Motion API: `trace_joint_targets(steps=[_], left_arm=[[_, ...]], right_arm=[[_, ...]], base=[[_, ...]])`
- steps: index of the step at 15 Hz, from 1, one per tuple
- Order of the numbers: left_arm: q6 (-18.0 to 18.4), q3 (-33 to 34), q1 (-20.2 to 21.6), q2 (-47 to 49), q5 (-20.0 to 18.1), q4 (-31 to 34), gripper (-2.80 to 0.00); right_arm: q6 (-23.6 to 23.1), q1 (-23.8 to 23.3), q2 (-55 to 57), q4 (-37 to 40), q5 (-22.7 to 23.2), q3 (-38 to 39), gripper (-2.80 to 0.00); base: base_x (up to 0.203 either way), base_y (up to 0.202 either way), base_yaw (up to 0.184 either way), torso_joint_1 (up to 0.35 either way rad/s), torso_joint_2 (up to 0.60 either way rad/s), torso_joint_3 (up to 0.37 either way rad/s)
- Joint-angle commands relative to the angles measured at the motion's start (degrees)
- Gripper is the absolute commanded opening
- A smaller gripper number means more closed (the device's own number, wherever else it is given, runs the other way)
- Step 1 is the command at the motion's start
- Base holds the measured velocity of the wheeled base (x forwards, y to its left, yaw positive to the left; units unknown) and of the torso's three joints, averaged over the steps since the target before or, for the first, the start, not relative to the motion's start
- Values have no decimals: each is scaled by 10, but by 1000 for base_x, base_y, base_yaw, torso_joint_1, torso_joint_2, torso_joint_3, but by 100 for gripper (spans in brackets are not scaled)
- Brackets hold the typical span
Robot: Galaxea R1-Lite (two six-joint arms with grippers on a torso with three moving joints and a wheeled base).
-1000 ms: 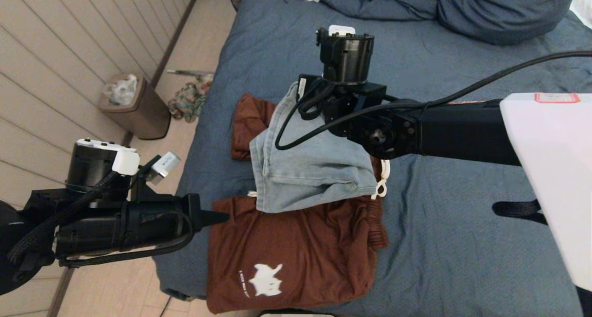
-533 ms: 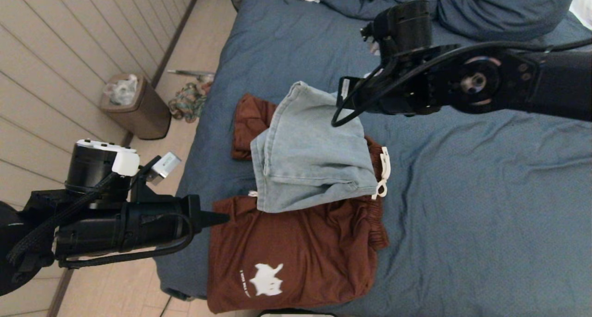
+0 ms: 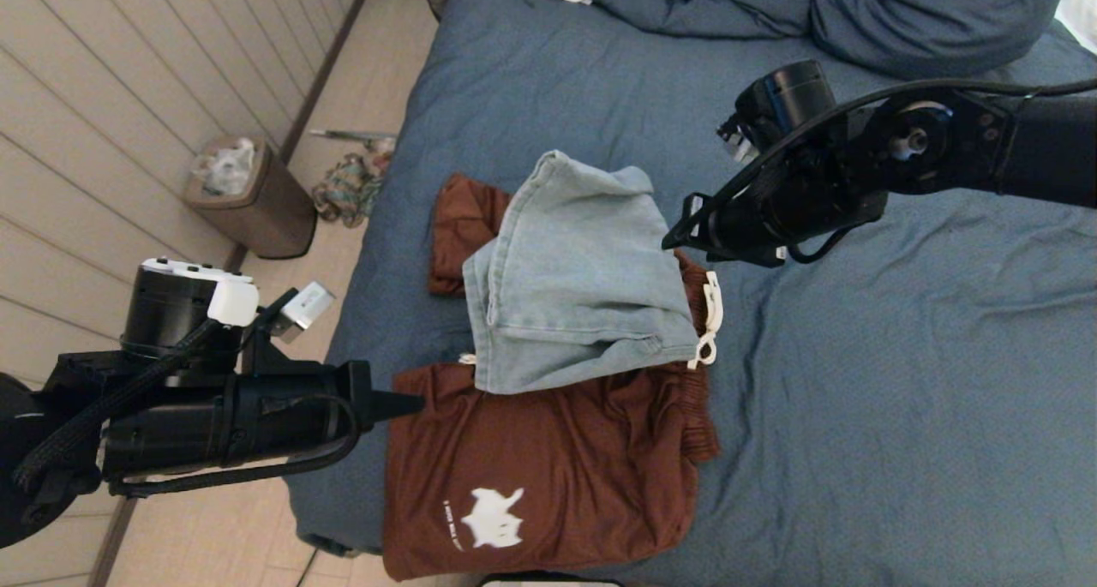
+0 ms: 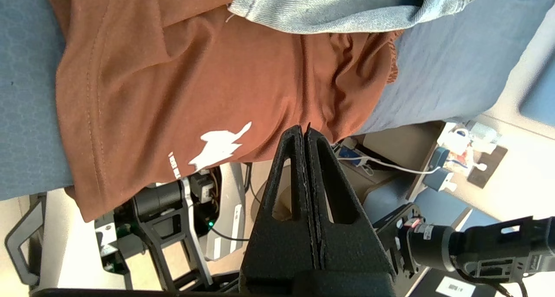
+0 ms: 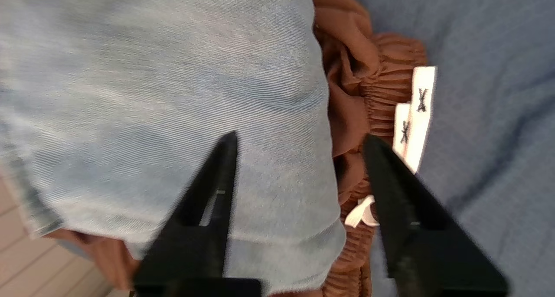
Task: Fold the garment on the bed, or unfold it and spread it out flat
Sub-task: Fold the blue shorts, then fold the brown shorts
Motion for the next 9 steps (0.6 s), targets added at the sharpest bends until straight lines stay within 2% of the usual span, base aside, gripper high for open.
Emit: trace_joint_targets(steps=[1,9], left_arm=[[-1,2,0,-1,-2,-1,-280],[-1,3,-1,-1,-3,0,-280]], right_arm=[[2,6,40,0,2,-13,0],[11,61,88,-6,6,-14,0]], base=[[0,0,0,0,0,0],[0,0,0,0,0,0]])
